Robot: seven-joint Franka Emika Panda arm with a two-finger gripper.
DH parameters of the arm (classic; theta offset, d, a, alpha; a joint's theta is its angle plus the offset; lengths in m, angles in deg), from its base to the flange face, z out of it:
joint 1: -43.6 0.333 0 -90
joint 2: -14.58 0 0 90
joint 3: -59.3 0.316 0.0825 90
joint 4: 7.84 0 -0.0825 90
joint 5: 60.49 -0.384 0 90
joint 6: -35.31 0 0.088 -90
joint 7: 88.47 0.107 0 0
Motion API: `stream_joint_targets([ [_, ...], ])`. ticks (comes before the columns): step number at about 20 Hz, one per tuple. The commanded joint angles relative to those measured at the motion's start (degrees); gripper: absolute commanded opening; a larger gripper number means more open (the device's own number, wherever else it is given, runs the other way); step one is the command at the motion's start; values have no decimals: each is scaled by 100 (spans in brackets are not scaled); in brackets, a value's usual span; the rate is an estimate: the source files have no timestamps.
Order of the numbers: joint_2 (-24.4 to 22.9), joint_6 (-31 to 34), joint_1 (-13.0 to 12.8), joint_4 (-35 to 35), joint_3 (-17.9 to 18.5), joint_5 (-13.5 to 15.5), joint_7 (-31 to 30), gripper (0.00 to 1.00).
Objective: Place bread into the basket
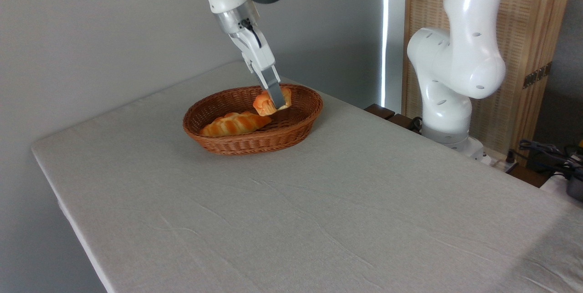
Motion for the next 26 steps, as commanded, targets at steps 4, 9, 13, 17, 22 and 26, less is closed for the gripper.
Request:
stream_joint_targets([
  [4, 1, -99, 10, -167, -315, 66, -276, 100],
  [9, 36, -99, 10, -167, -315, 66, -267, 100],
  [13, -16, -91, 98, 42, -262, -39, -188, 100],
  [17, -17, -3, 353, 894, 456, -206, 442, 100],
  [22, 500, 76, 713, 2308, 1696, -206, 718, 100],
  [26, 924, 542, 1301, 3154, 1803, -206, 779, 100],
])
